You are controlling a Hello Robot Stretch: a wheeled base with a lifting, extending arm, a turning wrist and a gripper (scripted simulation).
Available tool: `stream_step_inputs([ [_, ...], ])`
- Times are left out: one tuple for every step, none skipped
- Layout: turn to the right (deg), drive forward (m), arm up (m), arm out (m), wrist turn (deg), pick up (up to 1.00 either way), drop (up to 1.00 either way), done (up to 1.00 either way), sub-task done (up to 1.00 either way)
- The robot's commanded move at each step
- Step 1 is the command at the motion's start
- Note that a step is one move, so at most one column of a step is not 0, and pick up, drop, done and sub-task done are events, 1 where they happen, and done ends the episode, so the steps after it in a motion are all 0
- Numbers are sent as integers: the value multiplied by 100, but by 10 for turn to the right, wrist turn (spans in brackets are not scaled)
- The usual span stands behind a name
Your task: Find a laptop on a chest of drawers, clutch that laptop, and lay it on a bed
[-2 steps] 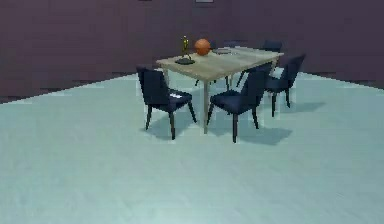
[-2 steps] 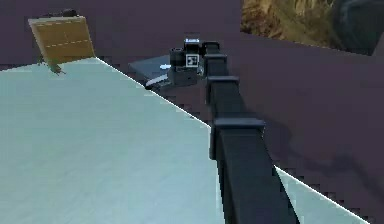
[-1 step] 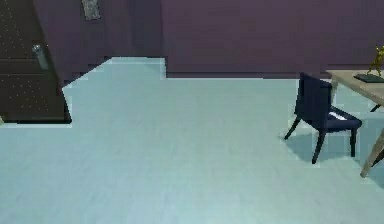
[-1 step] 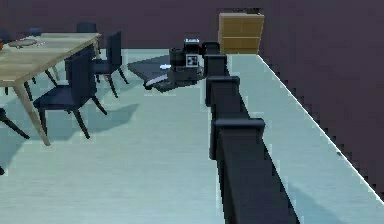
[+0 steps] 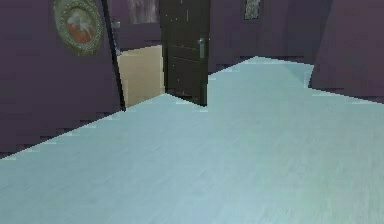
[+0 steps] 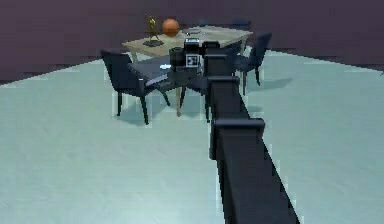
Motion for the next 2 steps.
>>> stream_step_inputs([
  [0,40,0,0,0,0,0,0,0],
  [-450,0,0,0,0,0,0,0,0],
])
